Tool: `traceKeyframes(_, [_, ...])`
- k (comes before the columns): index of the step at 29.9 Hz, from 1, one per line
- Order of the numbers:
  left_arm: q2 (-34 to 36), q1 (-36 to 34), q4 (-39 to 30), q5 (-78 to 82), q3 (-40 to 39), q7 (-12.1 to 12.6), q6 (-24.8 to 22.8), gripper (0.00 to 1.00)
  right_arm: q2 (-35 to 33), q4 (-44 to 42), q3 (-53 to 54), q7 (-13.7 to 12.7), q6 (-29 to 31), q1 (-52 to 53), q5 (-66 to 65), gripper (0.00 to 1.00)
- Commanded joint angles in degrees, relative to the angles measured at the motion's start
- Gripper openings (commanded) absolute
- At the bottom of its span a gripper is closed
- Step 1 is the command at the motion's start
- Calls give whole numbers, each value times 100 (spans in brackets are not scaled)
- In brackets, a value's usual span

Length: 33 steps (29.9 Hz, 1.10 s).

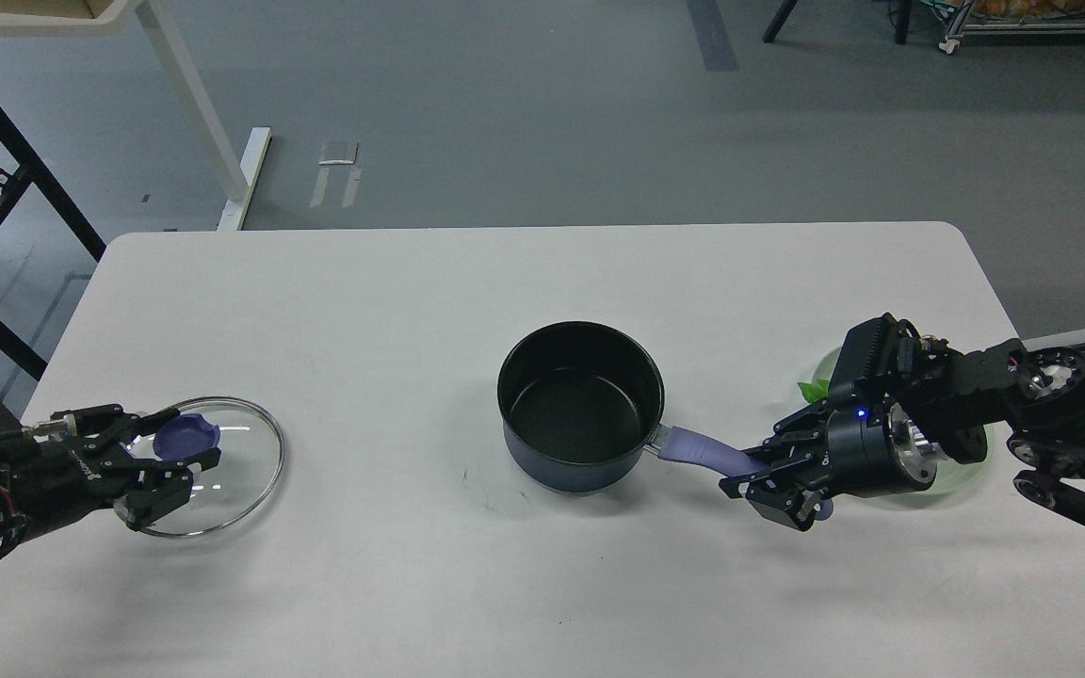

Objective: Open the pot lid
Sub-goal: 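Carry the lid away from the pot and lower it onto the table, then open the left gripper, release the lid, and raise the left arm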

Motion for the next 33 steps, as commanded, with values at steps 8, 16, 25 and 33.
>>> traceKeyframes(8, [-92, -31, -3, 0, 65, 0, -12, 87, -9, 1, 8, 0, 9, 0, 0, 32])
traceKeyframes(16, [65, -128, -187, -113, 3, 0, -65, 98, 0, 1, 8, 0, 1, 0, 0, 33])
traceKeyframes(25, [892, -1225, -1313, -3561, -146, 0, -2135, 98, -9, 1, 8, 0, 1, 9, 9, 33])
traceKeyframes(33, [524, -1719, -1076, -8503, -340, 0, -3220, 99, -9, 1, 8, 0, 9, 9, 0, 34])
